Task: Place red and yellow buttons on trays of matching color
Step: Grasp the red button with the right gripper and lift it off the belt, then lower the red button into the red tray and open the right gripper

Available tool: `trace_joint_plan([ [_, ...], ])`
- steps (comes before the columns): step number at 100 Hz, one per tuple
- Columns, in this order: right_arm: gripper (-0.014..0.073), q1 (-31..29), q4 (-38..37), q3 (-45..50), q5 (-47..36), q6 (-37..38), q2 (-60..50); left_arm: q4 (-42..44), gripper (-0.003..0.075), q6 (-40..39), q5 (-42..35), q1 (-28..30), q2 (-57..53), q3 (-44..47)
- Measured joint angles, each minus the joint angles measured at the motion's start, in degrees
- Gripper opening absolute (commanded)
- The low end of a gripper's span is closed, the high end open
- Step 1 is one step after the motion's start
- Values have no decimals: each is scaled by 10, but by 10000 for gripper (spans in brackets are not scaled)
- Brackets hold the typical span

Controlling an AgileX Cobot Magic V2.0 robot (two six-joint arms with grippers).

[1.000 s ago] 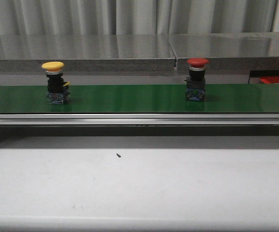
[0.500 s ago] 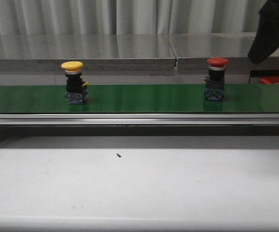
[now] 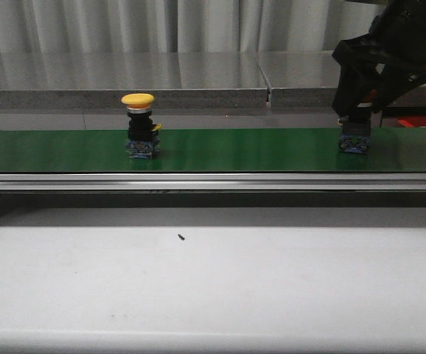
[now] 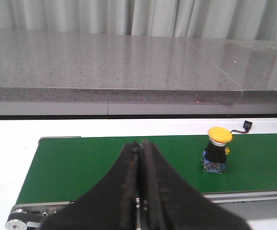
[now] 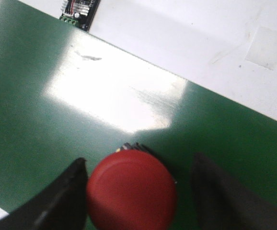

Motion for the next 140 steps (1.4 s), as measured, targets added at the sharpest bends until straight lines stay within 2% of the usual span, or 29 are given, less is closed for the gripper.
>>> trace_joint_plan([
  [6,125,0,0,-2,10,0,0,0,-19,0,0,0,0,0],
  [13,76,-4,0,-10,32,1,0,0,-19,0,0,0,0,0],
  [30,76,-40,1,-62,90,12,0,0,-19,0,0,0,0,0],
  [63,76,-227,0,-203,135,43,4,0,-19,0,0,0,0,0],
  [77,76,-280,-2,-259,135,46,32,0,-19,0,0,0,0,0],
  [109,76,-312,-2,-411,135,63,181,0,-19,0,0,0,0,0],
  [140,76,-312,-2,-456,101,67,275,0,-19,0,0,0,0,0],
])
